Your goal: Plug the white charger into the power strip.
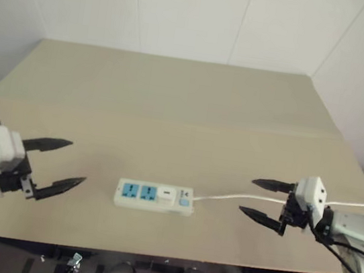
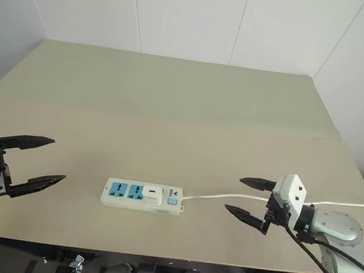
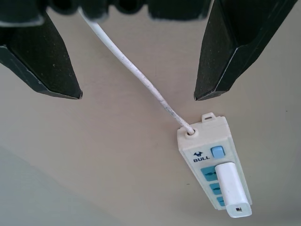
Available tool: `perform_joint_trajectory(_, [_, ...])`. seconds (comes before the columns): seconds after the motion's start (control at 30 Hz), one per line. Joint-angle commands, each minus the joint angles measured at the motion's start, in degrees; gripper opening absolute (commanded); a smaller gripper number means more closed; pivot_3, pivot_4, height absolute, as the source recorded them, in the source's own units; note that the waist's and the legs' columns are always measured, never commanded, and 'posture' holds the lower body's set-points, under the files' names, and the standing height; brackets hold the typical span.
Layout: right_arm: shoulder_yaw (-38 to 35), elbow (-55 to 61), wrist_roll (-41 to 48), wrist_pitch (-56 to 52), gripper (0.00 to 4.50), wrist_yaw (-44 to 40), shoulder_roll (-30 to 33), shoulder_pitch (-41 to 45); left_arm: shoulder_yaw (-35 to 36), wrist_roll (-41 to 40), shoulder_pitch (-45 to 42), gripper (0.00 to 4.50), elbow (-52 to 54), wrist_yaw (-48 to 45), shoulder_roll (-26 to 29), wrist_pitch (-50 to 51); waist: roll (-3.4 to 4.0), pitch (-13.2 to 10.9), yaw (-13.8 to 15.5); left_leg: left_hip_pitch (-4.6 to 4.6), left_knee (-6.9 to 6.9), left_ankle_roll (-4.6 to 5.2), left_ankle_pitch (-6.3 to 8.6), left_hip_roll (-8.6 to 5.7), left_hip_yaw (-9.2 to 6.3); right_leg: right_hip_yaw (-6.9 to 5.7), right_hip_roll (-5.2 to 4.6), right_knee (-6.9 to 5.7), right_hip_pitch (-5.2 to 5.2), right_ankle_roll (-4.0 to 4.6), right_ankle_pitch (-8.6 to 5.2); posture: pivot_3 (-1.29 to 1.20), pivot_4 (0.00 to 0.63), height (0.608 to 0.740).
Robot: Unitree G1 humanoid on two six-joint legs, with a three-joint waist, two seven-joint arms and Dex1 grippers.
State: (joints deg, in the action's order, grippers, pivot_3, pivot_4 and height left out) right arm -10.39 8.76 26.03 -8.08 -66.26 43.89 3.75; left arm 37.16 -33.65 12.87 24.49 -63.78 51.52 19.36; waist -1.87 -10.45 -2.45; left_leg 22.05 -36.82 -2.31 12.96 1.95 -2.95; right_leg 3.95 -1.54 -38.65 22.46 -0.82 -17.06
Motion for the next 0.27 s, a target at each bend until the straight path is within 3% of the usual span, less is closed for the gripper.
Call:
perform_joint_trajectory(0.03, [-0.85,0.67,0.75,-0.17,4.46,-0.27,0.96,0.51,0.26,-0.59,0.42,4.5,1.93,0.54,-0.01,0.1,0.0,0.0,-0.02,0.0,0.0,0.0,0.0,0.0,0.0,0.0,0.0,0.0,0.0,0.0,0.0,0.0,0.15,0.74])
perform_joint_trajectory(0.27, [0.4,1.23,0.17,0.0,4.46,0.35,0.14,0.01,-1.67,-0.77,-1.45,4.5,1.08,0.49,0.32,-0.44,0.0,0.0,-0.01,-0.01,0.0,0.0,0.0,0.0,0.0,0.0,0.01,-0.01,-0.01,0.0,0.0,0.0,0.15,0.74])
